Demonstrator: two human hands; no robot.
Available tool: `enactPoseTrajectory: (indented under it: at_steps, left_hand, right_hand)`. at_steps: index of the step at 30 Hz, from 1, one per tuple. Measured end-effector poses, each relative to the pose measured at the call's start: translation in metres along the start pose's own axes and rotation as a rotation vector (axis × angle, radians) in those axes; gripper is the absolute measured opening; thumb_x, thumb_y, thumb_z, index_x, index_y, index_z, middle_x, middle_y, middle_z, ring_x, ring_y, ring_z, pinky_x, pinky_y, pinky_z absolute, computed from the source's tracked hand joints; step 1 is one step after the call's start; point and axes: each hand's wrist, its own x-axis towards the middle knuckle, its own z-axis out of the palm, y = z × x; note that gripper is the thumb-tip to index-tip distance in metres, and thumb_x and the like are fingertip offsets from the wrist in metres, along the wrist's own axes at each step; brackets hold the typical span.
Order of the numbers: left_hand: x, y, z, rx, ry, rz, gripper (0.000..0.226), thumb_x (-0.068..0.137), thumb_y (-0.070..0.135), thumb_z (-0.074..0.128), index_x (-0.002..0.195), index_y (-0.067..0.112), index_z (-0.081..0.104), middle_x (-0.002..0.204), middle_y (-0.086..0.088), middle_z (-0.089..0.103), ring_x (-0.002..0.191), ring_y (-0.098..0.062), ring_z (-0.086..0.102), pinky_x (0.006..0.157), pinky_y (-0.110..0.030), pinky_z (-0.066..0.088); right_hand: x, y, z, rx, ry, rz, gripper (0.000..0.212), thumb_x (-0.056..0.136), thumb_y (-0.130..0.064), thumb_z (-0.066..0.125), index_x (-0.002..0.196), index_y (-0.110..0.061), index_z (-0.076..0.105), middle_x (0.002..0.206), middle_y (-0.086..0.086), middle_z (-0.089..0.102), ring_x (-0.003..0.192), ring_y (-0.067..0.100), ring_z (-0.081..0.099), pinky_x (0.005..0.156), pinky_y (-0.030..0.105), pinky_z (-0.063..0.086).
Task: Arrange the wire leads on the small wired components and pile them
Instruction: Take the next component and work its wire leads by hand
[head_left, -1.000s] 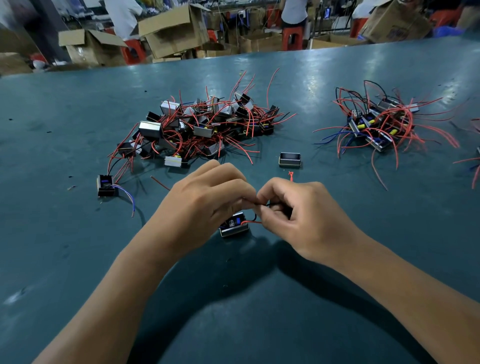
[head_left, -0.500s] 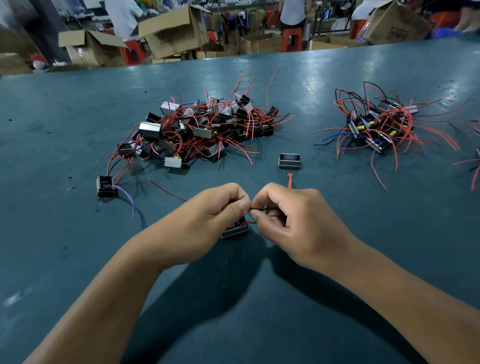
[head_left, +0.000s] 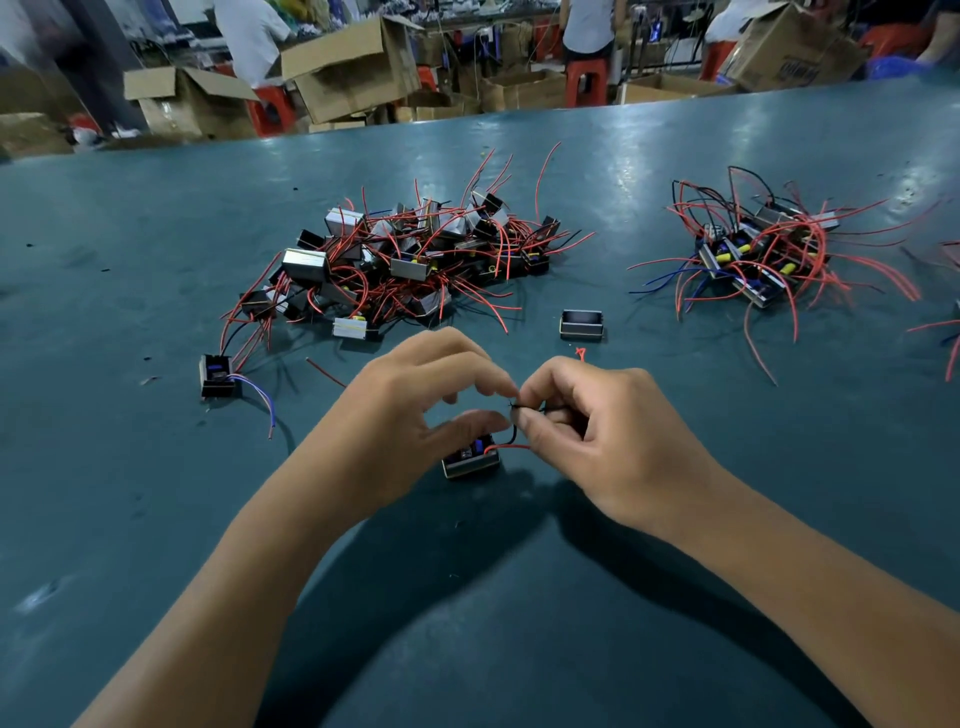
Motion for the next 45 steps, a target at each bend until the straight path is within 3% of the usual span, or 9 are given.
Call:
enactPoseTrajectory:
  at_steps: [4,16,19,22,26,31,37,41,45]
  left_hand:
    - [0.001,-0.002,0.004,0.129,0.055,0.099,0.015,0.089,0.023,0.070,0.095,0.011,0.076,0.094,0.000,0.064,0.085,-0.024,0.059,0.075,-0.034,0.047]
    - [0.003,-0.003,0.010,0.207,0.074,0.198,0.023,0.099,0.026,0.056,0.095,0.009,0.070,0.091,-0.004,0.062,0.080,-0.029,0.057,0.067,-0.044,0.050]
    - [0.003,-0.003,0.010,0.155,0.047,0.162,0.021,0.099,0.026,0.057,0.095,0.008,0.069,0.093,0.000,0.061,0.083,-0.025,0.056,0.070,-0.042,0.050]
    - [-0.001,-0.004,0.008,0.069,0.048,0.096,0.015,0.097,0.024,0.062,0.100,0.011,0.069,0.100,0.006,0.060,0.086,-0.018,0.055,0.076,-0.028,0.047]
    - [-0.003,-0.003,0.009,0.034,0.143,0.023,0.008,0.093,0.021,0.067,0.095,0.014,0.070,0.096,0.007,0.061,0.080,-0.014,0.055,0.074,-0.015,0.037]
    - [-0.003,0.000,0.017,0.030,0.174,0.009,0.007,0.091,0.022,0.071,0.094,0.015,0.072,0.094,0.007,0.064,0.080,-0.010,0.057,0.071,-0.016,0.039]
    - [-0.001,-0.006,0.016,0.154,0.177,0.153,0.019,0.096,0.027,0.063,0.100,0.012,0.075,0.099,0.001,0.065,0.088,-0.026,0.061,0.071,-0.044,0.051]
    - [0.000,-0.008,0.017,0.139,0.210,0.177,0.015,0.095,0.021,0.067,0.097,0.010,0.078,0.094,-0.001,0.067,0.081,-0.025,0.060,0.069,-0.043,0.050]
    - [-0.004,-0.008,0.020,-0.181,0.179,0.000,0.016,0.091,0.024,0.069,0.104,0.020,0.078,0.097,0.005,0.069,0.086,-0.014,0.063,0.072,-0.024,0.046]
  right_hand:
    - [-0.001,-0.001,-0.002,0.022,-0.024,0.013,0.012,0.092,-0.010,0.065,0.082,-0.014,0.060,0.052,-0.007,0.039,0.049,0.008,0.032,0.048,0.016,0.027]
    - [-0.003,-0.004,-0.003,0.054,-0.056,0.011,0.010,0.093,-0.009,0.064,0.084,-0.011,0.060,0.054,-0.003,0.039,0.048,0.009,0.029,0.047,0.015,0.025]
    - [-0.003,-0.002,-0.002,0.062,-0.052,0.018,0.012,0.093,-0.011,0.065,0.083,-0.015,0.060,0.054,-0.007,0.038,0.048,0.008,0.029,0.047,0.016,0.025]
    - [-0.003,0.001,-0.002,0.099,-0.020,0.040,0.014,0.093,-0.013,0.066,0.082,-0.018,0.061,0.053,-0.009,0.039,0.048,0.006,0.031,0.048,0.016,0.028]
    - [-0.002,0.002,-0.002,0.082,0.053,0.051,0.014,0.092,-0.015,0.067,0.080,-0.018,0.060,0.051,0.008,0.042,0.049,0.020,0.035,0.049,0.025,0.033]
    - [-0.005,0.000,0.003,0.073,0.099,0.034,0.016,0.091,-0.010,0.066,0.078,-0.014,0.058,0.045,-0.011,0.037,0.044,0.007,0.030,0.047,0.014,0.028]
    - [-0.004,0.000,0.000,0.086,0.052,0.023,0.014,0.092,-0.011,0.066,0.080,-0.015,0.058,0.049,-0.009,0.038,0.047,0.007,0.031,0.047,0.017,0.029]
    - [-0.004,0.002,0.000,0.115,0.031,0.024,0.011,0.091,-0.020,0.065,0.081,-0.019,0.060,0.052,-0.008,0.042,0.050,0.008,0.034,0.049,0.022,0.031]
    - [-0.002,0.004,-0.001,0.176,0.063,0.055,0.009,0.090,-0.028,0.063,0.081,-0.023,0.062,0.054,-0.012,0.049,0.050,0.005,0.038,0.048,0.020,0.033]
